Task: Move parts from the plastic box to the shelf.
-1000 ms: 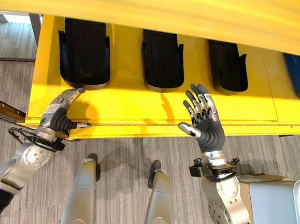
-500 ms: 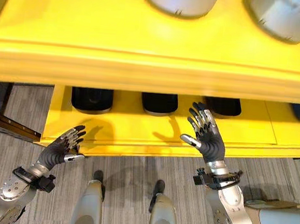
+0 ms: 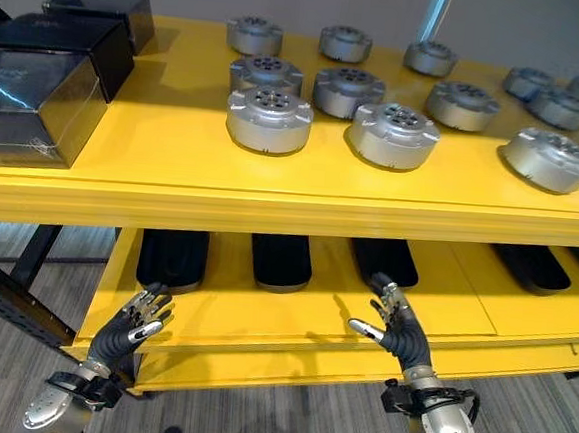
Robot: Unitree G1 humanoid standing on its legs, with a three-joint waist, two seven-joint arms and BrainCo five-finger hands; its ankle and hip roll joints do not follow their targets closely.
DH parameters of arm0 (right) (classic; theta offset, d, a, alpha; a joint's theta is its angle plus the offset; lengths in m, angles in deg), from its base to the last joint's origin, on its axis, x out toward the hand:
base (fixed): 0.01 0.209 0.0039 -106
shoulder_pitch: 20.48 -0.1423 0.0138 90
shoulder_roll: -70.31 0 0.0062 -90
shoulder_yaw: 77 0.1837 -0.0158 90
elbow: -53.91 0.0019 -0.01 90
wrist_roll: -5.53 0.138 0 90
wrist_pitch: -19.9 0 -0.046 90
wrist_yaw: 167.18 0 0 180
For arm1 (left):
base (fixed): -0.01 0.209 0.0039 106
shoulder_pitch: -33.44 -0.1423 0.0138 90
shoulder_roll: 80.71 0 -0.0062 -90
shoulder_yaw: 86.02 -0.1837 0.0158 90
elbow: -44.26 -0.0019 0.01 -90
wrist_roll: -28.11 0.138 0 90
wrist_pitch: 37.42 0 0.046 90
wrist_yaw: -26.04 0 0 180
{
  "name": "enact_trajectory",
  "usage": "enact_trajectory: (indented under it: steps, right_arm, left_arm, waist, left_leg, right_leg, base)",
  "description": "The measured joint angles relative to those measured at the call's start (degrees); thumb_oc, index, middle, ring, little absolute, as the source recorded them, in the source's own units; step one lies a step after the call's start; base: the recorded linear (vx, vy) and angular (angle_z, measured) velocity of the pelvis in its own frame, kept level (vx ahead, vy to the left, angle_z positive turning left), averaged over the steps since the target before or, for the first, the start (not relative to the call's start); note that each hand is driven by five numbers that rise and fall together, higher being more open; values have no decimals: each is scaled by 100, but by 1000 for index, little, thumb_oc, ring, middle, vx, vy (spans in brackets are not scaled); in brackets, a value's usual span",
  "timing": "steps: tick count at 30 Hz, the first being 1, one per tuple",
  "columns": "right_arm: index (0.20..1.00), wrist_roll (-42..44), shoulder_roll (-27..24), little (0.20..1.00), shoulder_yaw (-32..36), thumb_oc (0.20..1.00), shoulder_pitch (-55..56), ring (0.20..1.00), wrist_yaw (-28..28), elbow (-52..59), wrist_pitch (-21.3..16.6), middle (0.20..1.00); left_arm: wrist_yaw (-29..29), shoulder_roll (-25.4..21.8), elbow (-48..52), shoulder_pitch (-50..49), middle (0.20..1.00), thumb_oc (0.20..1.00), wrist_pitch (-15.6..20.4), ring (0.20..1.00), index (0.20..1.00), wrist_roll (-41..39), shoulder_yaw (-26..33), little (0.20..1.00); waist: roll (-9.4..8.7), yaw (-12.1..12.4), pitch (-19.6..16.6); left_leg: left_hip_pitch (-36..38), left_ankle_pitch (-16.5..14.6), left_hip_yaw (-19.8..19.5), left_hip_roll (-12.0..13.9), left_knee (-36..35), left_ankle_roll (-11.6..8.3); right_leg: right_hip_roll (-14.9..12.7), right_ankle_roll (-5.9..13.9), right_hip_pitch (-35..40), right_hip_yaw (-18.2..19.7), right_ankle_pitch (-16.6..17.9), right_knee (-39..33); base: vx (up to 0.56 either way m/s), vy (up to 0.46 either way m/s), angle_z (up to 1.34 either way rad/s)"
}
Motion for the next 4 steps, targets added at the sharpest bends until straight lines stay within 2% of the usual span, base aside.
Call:
enact_trajectory:
  steps: [4]
  right_arm:
    - [1000, -49, 183, 1000, -44, 1000, -137, 1000, -16, -23, 31, 1000]
  left_arm:
    - [-79, 157, -40, 22, 1000, 1000, 2, 1000, 1000, 72, 119, 1000]
  waist:
    - [-73, 32, -66]
  left_leg:
    - [348, 112, 304, -15, -305, 3]
  right_leg:
    - [-15, 54, 22, 259, 24, -33]
  base:
    - [29, 28, -30]
